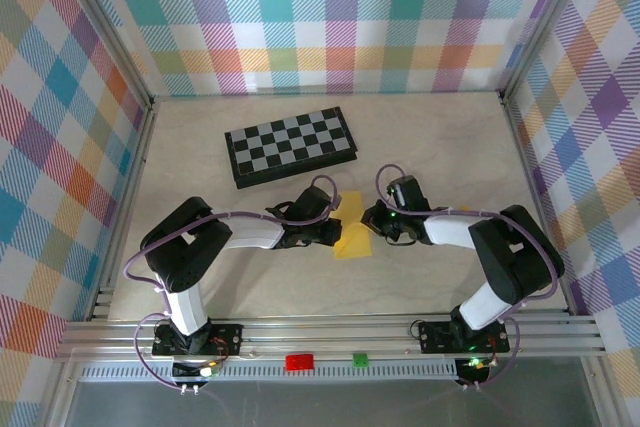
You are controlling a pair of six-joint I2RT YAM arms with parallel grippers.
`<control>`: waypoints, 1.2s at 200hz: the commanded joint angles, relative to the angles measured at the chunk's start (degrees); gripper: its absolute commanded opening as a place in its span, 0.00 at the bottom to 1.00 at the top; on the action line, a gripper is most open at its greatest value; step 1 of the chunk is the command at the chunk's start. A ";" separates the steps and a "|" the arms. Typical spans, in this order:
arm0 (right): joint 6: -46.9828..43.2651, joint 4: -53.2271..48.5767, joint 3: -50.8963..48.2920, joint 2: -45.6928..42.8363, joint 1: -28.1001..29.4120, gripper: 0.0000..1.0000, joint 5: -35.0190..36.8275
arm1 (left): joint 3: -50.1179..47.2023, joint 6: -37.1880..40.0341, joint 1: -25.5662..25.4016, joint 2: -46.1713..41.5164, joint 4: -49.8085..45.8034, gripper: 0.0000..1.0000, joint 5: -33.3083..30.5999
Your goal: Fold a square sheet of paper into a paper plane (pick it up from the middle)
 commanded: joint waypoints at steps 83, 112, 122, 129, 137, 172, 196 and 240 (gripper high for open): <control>-0.49 -0.29 -0.19 4.01 -0.49 0.09 -0.59 | -1.86 0.59 0.15 0.53 -5.20 0.00 -1.54; -1.81 -2.13 0.81 0.55 -0.49 0.10 -1.33 | -2.05 0.50 0.11 0.36 -5.22 0.00 -1.73; -1.86 -1.78 0.94 -0.16 -0.49 0.11 -2.48 | -2.13 0.51 0.19 0.43 -5.04 0.00 -1.72; -1.77 -1.31 0.94 -0.35 -0.40 0.11 -3.70 | -2.12 0.42 0.14 0.49 -4.91 0.00 -1.73; -1.57 -0.75 0.86 -0.22 -0.23 0.11 -4.82 | -2.13 0.42 0.16 0.61 -4.85 0.00 -1.63; -0.53 1.14 -0.46 -0.22 1.54 0.12 -4.76 | -1.51 0.42 0.20 1.31 -5.06 0.00 -1.20; -0.62 1.24 -0.39 1.63 2.88 0.13 -4.92 | -1.42 0.33 0.18 1.32 -5.22 0.00 -1.31; -0.81 0.52 -1.53 3.07 3.14 0.13 -2.96 | -1.65 0.41 0.19 1.11 -5.42 0.00 -1.55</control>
